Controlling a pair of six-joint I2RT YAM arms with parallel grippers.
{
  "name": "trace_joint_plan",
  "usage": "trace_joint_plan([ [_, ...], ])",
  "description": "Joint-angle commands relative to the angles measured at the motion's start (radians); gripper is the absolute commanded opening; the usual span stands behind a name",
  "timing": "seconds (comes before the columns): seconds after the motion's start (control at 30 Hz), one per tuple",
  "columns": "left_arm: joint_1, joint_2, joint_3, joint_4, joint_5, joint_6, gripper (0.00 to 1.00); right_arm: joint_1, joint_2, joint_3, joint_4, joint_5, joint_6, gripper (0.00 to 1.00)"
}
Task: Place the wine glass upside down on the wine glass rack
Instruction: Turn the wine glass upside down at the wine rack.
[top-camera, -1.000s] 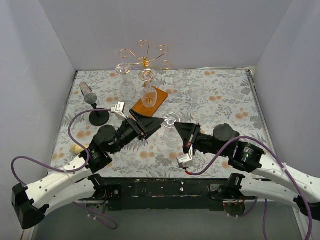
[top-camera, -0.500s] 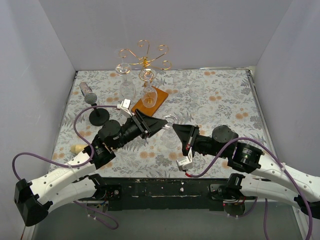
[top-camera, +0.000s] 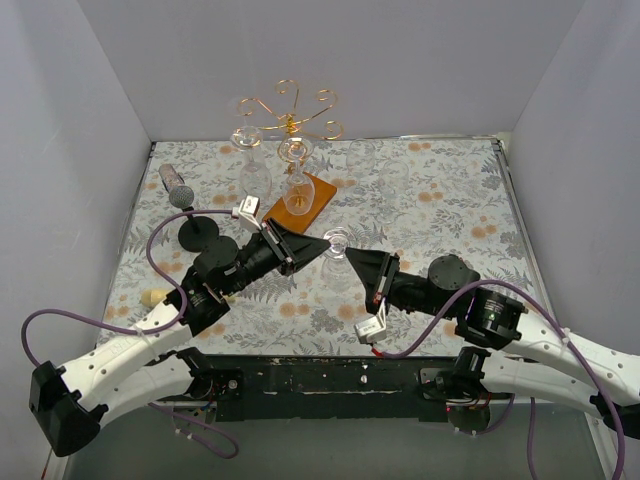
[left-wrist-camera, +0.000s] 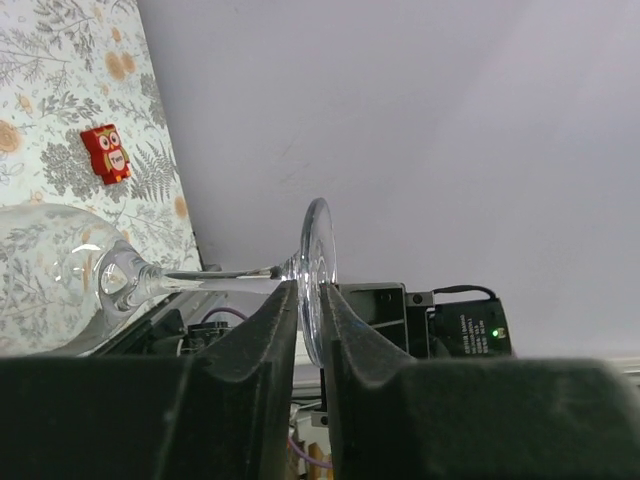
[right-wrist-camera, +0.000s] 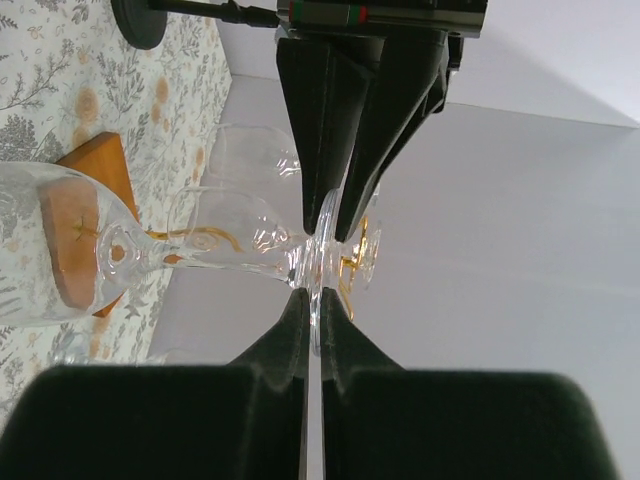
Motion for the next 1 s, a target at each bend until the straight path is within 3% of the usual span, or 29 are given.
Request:
trace_joint_plan([
  [0.0, 0.017, 0.004, 0.016, 0.024, 0.056, -0.016, 0.1, 0.013, -0.028, -0.015, 0.121, -0.008, -0.06, 0.01],
  [0.07, 0.023, 0.012, 0.024, 0.018, 0.081, -0.014, 0.0, 0.017, -0.036, -0.031, 0.132, -0.011, -0.077, 0.01],
  [0.27, 0.038, 0.011, 0.017, -0.008, 0.116, -0.011, 0.0, 0.033, -0.062, -0.077, 0.164, -0.018, -0.126, 0.01],
  [0.37, 0.049, -0.014, 0.001, -0.017, 0.103, -0.014, 0.0, 0.042, -0.076, -0.092, 0.167, -0.017, -0.133, 0.15],
  [0.47, 0.064, -0.046, -0.016, -0.014, 0.095, -0.016, 0.0, 0.046, -0.087, -0.1, 0.167, -0.015, -0.139, 0.39],
  [0.57, 0.072, -0.075, -0.025, -0.025, 0.09, -0.011, 0.0, 0.05, -0.094, -0.103, 0.166, -0.017, -0.13, 0.54],
  [0.8, 0.101, -0.101, -0.014, -0.063, 0.103, 0.015, 0.0, 0.05, -0.107, -0.112, 0.164, -0.008, -0.116, 0.7],
  [0.97, 0.116, -0.111, 0.041, -0.133, 0.109, 0.062, 0.0, 0.05, -0.108, -0.086, 0.115, 0.038, -0.061, 0.75],
])
